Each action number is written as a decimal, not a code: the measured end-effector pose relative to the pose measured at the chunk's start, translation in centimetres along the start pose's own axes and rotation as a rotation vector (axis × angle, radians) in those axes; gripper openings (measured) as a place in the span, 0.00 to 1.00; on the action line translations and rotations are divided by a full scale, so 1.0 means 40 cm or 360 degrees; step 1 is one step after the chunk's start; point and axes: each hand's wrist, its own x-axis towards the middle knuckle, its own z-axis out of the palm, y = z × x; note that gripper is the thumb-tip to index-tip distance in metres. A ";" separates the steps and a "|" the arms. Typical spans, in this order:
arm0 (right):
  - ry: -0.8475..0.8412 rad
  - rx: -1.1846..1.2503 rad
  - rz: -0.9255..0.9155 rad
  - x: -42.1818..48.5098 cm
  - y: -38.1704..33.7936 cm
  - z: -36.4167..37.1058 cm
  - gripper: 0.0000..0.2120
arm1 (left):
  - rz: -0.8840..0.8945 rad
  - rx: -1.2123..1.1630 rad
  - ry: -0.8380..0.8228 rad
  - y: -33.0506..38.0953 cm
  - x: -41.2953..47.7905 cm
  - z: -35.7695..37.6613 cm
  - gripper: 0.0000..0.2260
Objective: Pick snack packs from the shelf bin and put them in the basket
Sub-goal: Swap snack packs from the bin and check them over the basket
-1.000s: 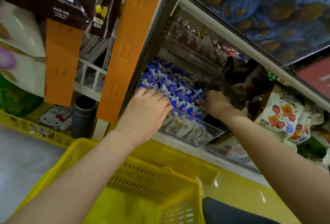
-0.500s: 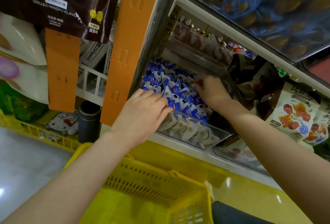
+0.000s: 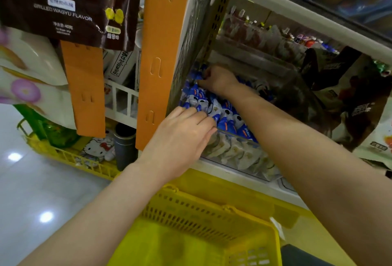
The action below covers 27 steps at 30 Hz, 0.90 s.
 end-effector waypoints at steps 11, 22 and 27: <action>0.0291 0.0353 0.0116 -0.047 0.014 -0.021 0.12 | 0.0008 0.0035 -0.0087 0.002 0.002 -0.011 0.14; 0.0673 0.1337 0.0057 -0.390 0.031 -0.148 0.04 | -0.0350 -0.0674 0.0328 0.080 -0.062 -0.031 0.11; 0.0492 0.1538 0.0024 -0.587 0.032 -0.090 0.06 | -0.1094 -0.1878 0.0133 0.165 -0.096 -0.021 0.15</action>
